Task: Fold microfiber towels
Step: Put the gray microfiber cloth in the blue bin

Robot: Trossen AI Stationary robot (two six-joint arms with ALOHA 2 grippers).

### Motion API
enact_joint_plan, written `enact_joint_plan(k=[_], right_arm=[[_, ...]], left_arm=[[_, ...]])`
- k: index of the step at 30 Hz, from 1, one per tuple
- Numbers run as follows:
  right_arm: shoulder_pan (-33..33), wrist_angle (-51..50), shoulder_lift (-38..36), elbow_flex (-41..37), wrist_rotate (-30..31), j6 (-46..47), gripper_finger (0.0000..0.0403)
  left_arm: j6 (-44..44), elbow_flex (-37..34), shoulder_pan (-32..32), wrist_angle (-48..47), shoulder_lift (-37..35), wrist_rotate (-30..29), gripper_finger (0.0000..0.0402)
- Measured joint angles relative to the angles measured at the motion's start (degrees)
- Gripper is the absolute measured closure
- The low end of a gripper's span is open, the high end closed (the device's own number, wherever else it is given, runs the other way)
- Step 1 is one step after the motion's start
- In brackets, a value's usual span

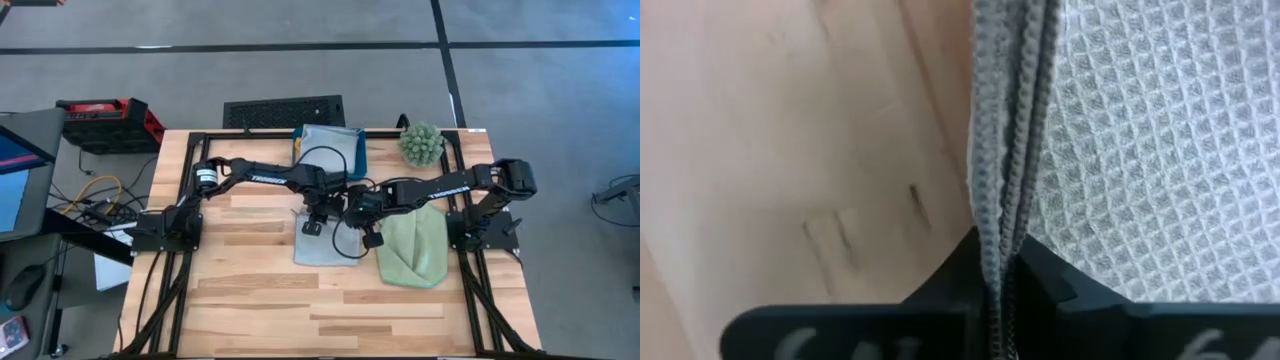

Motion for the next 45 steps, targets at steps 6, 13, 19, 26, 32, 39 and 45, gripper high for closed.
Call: enact_joint_plan(k=[6, 13, 19, 26, 32, 39, 45], right_arm=[[0.0, -0.5, 0.0, 0.0, 0.1, 0.2, 0.0389], [-2.9, -1.2, 0.0, 0.0, 3.2, 0.2, 0.0392], [-8.5, -1.5, -0.1, 0.9, 6.0, -0.3, 0.0388], [-14.5, -1.2, -0.2, 3.3, 10.3, -3.1, 0.0391], [-17.8, -2.5, -0.2, 7.2, 13.3, -5.5, 0.0388], [-20.8, -2.6, -0.2, 10.8, 19.0, -8.5, 0.0389], [-23.8, -1.4, -0.1, 11.7, 21.9, -10.3, 0.0391]], left_arm=[[-0.1, 2.0, 0.1, -2.5, 0.1, -0.8, 0.0383], [-0.9, 5.5, 0.8, -5.8, 0.2, -3.0, 0.0394], [-2.4, 9.6, 3.5, -8.8, 0.2, -7.9, 0.0397], [-3.6, 14.4, 6.9, -11.3, 0.2, -13.5, 0.0396], [-3.1, 20.2, 8.9, -15.3, 0.3, -19.5, 0.0394], [2.1, 25.6, 11.0, -15.7, 0.3, -28.8, 0.0394], [4.5, 25.7, 13.7, -11.8, 0.2, -28.8, 0.0393]])
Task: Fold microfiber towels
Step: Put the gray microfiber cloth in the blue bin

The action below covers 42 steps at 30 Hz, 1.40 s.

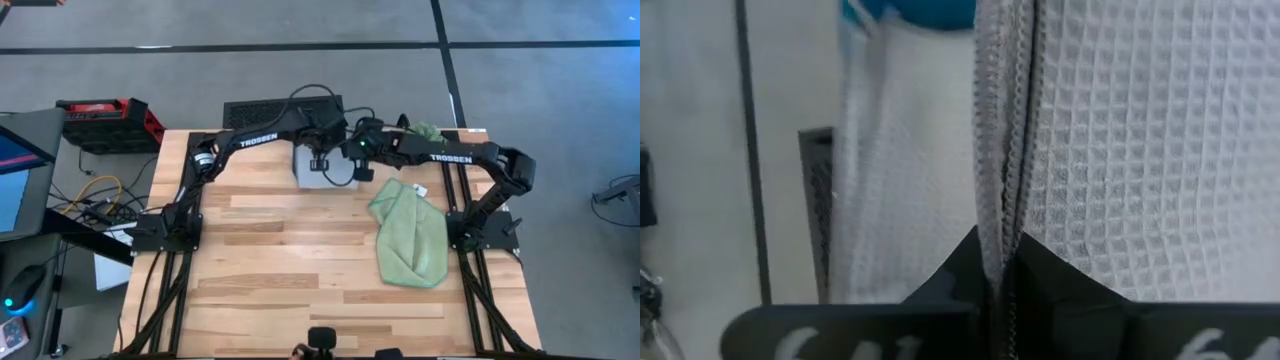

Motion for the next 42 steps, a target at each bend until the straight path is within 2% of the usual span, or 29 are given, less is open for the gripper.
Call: enact_joint_plan(k=[9, 20, 25, 33, 42], right_arm=[[-4.1, 3.1, 0.8, -0.2, 0.6, -3.5, 0.0389], [-5.4, 6.0, 0.8, -0.2, -1.7, -6.9, 0.0384], [-5.4, 6.0, 0.8, -0.2, -2.3, -6.9, 0.037], [-6.9, 5.7, 0.8, -0.3, -3.2, -6.9, 0.0324], [-8.6, 6.4, 0.8, -0.3, -3.5, -6.9, 0.0228]], left_arm=[[2.2, 0.1, 2.3, 6.0, 0.1, -0.3, 0.0393], [-0.1, -0.3, 3.5, 5.7, 1.2, -0.2, 0.0392], [-0.4, -0.4, 3.3, 6.0, 1.4, -0.4, 0.0378], [-0.4, -0.6, 3.6, 6.4, 1.4, -1.9, 0.0326], [-0.5, -0.6, 4.8, 7.0, 1.4, -4.3, 0.026]])
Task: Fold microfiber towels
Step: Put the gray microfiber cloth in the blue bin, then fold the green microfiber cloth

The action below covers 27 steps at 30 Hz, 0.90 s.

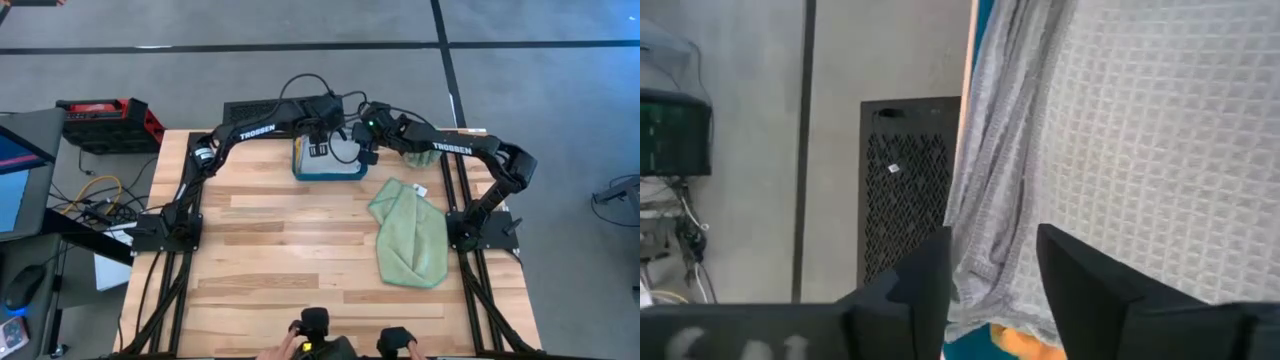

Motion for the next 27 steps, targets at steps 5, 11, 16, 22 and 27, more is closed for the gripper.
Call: enact_joint_plan(k=[5, 11, 16, 22, 27], right_arm=[[0.3, -0.4, -0.8, 0.0, 0.1, 3.3, 0.0191], [2.5, -7.6, -7.2, 0.0, -0.3, 11.0, 0.0177], [7.7, -17.2, -14.5, 0.0, -0.6, 18.3, 0.0179], [18.2, -29.8, -22.5, 0.0, -0.5, 28.8, 0.0179], [29.1, -38.3, -26.9, 0.1, -0.4, 38.8, 0.0179]], left_arm=[[-3.5, 0.0, 0.1, -0.3, -0.1, 0.9, 0.0248], [-7.6, 0.0, -0.6, -6.3, -3.2, 13.5, 0.0248], [-9.0, 0.0, -3.4, -11.4, -5.6, 24.2, 0.0248], [-9.9, 0.0, -10.5, -13.8, -6.8, 23.6, 0.0248], [-11.5, -0.4, -17.0, -12.9, -6.8, 23.1, 0.0248]])
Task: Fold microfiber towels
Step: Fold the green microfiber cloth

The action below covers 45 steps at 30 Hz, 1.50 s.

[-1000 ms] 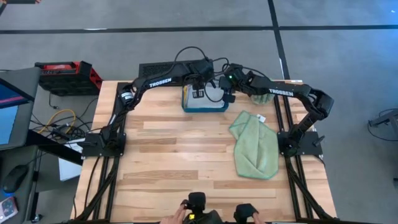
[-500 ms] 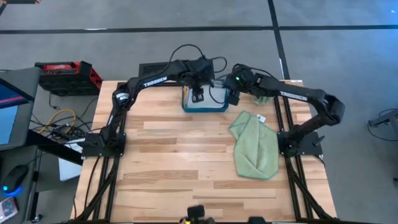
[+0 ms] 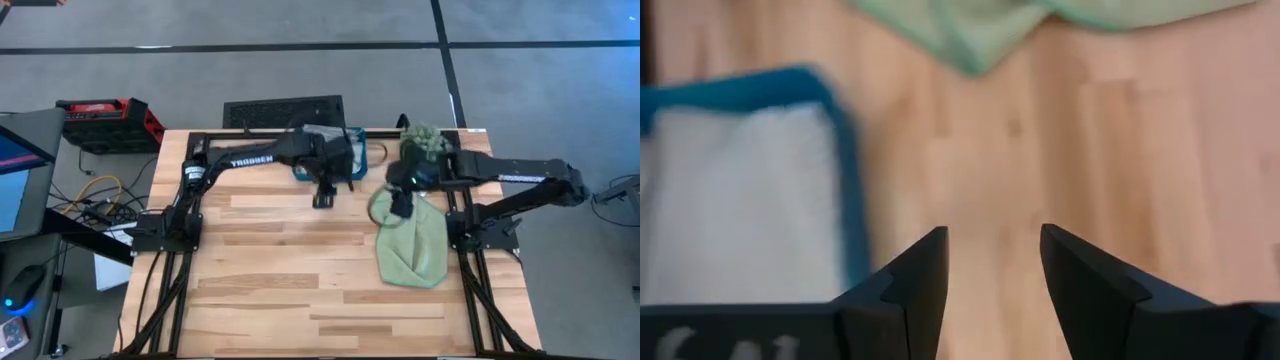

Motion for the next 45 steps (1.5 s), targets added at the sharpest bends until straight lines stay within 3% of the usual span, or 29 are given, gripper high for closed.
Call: enact_joint_plan(k=[8, 19, 30, 45], right_arm=[[16.9, -8.6, -1.2, 0.0, 3.4, 13.7, 0.0179], [31.4, -15.3, -1.3, 0.0, 7.1, 25.1, 0.0181], [36.1, -17.2, -1.3, 0.0, 7.7, 26.3, 0.0181], [37.1, -17.7, -1.3, 0.0, 7.5, 27.6, 0.0181]], left_arm=[[-1.7, -2.1, -8.7, 11.2, 0.9, 0.0, 0.0248], [-1.4, -2.3, -15.9, 26.3, 10.8, -4.6, 0.0248], [-3.1, -2.2, -19.1, 38.2, 18.2, -6.7, 0.0248], [-1.4, -2.2, -22.8, 43.8, 19.0, -7.4, 0.0248]])
